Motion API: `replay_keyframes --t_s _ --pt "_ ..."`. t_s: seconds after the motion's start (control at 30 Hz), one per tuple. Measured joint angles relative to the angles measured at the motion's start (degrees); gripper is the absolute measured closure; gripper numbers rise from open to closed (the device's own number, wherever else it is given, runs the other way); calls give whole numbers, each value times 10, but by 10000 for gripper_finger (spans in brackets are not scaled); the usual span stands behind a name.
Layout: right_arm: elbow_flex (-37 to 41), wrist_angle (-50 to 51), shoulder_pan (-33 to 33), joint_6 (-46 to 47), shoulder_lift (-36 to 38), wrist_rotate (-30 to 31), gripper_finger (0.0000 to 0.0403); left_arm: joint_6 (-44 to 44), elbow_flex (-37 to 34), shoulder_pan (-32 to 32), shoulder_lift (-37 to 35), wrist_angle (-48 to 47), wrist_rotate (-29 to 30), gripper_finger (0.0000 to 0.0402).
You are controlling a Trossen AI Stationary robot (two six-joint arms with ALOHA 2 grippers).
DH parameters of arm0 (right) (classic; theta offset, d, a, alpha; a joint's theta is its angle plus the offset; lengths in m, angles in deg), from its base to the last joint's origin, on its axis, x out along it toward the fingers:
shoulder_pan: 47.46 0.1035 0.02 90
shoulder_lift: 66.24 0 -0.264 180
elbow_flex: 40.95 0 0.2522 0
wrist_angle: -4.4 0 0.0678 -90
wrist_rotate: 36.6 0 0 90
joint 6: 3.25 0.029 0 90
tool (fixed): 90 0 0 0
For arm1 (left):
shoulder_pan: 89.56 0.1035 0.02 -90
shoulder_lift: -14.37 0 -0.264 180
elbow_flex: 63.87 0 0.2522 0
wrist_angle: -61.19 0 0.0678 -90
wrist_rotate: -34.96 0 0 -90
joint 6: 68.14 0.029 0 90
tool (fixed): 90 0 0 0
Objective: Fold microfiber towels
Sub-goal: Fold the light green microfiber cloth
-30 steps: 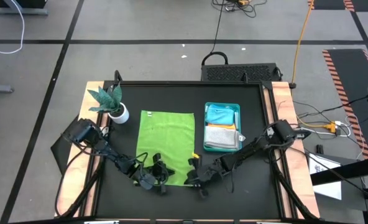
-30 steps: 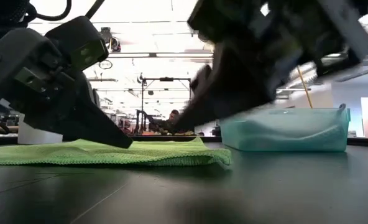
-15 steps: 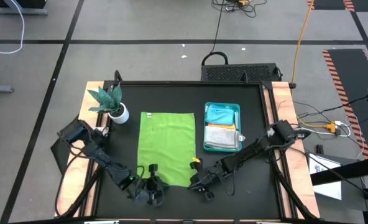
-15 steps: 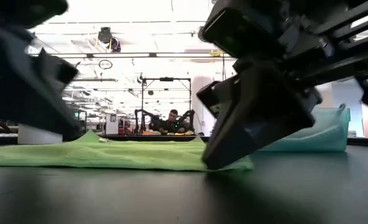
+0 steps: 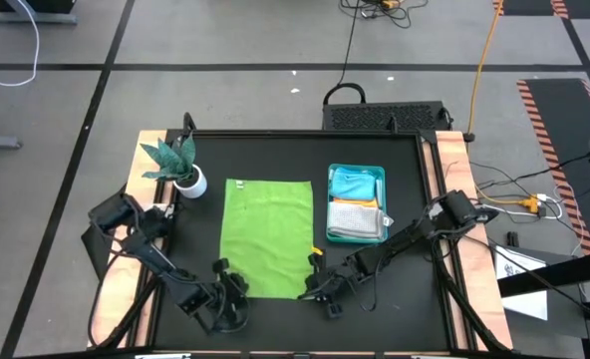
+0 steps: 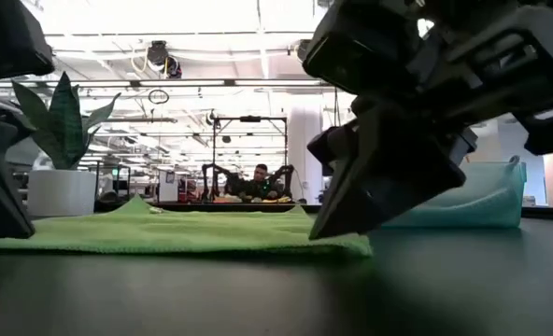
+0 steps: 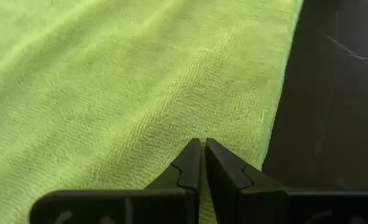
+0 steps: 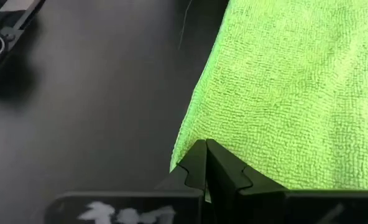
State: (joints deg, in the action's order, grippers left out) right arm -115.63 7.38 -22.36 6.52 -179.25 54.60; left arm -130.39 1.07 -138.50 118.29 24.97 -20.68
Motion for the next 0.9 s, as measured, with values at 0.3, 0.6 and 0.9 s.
replay_keyframes --t_s 0.3,0.6,0.9 --pt "1 68 30 6 38 -18 403 7 28 -46 -9 2 -29 376" --pt "0 15 38 30 53 -12 403 -38 41 -64 -40 -47 -22 376" --pt "-1 31 38 31 7 -28 403 -118 29 -107 -37 -32 -87 376"
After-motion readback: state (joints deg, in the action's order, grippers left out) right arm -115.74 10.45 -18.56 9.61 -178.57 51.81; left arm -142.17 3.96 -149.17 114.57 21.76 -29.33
